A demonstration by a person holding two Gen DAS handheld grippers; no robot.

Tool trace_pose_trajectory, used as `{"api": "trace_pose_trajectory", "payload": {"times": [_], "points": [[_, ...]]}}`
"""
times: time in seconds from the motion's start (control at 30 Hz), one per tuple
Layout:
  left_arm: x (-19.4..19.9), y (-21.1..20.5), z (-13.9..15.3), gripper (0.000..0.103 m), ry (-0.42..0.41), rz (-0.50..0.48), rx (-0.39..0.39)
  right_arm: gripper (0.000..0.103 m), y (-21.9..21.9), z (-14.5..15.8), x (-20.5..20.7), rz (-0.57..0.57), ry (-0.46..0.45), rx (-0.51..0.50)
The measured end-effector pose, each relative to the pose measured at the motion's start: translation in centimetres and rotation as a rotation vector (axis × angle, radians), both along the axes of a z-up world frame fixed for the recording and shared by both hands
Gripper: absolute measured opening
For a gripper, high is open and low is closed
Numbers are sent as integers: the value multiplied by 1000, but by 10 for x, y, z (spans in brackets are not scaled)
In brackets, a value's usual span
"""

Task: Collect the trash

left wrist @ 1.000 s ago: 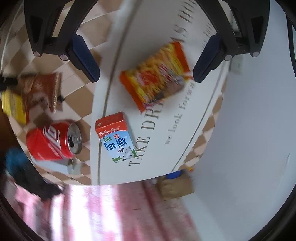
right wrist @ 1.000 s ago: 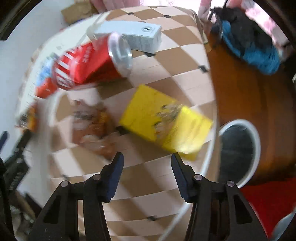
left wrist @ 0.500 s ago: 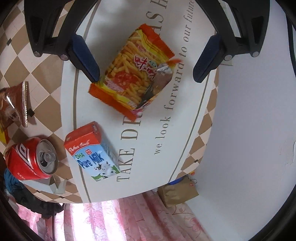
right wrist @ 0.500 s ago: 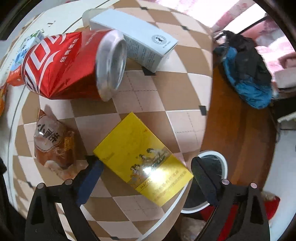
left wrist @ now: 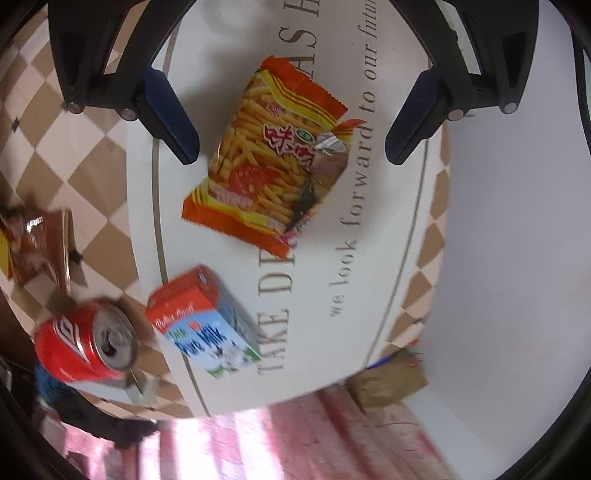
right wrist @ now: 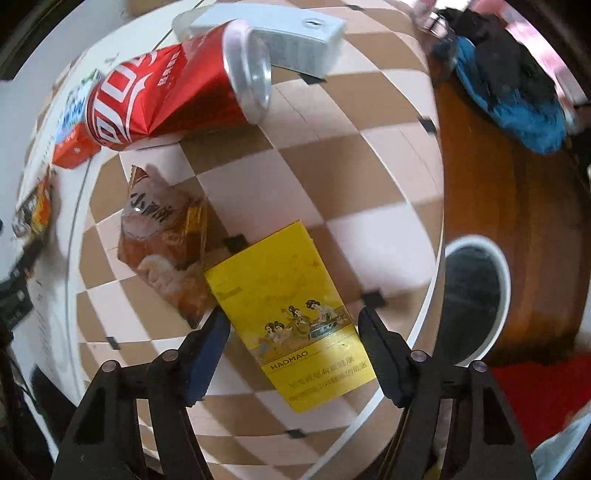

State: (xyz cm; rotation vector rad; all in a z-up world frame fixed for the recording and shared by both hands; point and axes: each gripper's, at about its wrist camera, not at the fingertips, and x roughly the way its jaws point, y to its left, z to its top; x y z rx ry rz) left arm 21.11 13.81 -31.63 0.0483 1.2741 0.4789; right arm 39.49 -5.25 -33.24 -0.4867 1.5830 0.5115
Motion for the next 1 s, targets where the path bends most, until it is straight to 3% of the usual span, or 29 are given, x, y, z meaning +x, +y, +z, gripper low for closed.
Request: {"api": "trace_pose_trajectory", "payload": {"times": [0.13,0.2,0.23,0.3,0.4,0.77,1.0], "points": [[3,5,-14,101,17,-17,-88,77,4,0,-27,35,-11,-32],[2,6,-15,67,-3,-12,-128,81,10,1,-39,51,-31,-32],[2,6,-14,60,-19,-9,-166,81,12,3,-42,52,-52,-35],[0,5,-12,24,-39,0,-204,80,10,6,-45,42,-55,-20],[-1,0,-10,9,-54,7,-199,74,1,8,-44,36,-81,3],[-24,-14,19,5,-149,63,-222,68,-24,13,-61,-42,-126,100],[-41,-39,49,5,-210,72,-223,67,-61,36,-82,-149,-134,240]]}}
